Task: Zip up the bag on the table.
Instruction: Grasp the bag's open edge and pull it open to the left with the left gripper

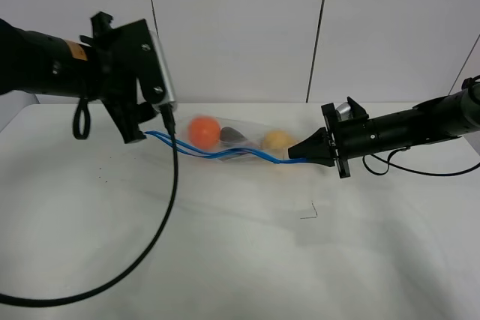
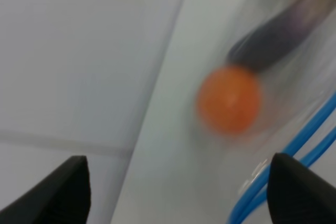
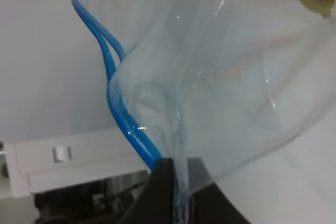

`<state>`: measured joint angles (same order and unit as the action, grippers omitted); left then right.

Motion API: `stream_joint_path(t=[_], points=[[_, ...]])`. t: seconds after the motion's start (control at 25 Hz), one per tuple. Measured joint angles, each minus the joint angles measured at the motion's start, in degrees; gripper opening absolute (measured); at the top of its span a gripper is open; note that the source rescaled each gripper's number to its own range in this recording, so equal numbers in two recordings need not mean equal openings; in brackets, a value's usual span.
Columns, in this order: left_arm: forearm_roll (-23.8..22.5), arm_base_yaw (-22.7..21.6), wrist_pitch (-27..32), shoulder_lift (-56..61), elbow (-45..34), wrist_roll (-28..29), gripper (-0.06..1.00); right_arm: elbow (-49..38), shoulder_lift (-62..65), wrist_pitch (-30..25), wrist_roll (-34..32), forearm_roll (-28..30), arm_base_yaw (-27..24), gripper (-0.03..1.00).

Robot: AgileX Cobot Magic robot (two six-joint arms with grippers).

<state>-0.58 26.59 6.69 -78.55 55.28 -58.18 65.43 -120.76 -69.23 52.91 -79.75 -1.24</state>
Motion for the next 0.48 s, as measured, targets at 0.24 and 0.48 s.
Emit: stream_joint_path(t=[0.24, 0.48], points=[[0.0, 8.3, -6.2, -6.9, 0.0, 1.1, 0.97, 0.0, 0.0, 0.0, -0.9, -3.1, 0.0, 0.00], [0.0, 14.2, -12.6, -12.5, 0.0, 4.0, 0.97, 0.0, 0.0, 0.0, -0.9, -3.7, 0.0, 0.00]])
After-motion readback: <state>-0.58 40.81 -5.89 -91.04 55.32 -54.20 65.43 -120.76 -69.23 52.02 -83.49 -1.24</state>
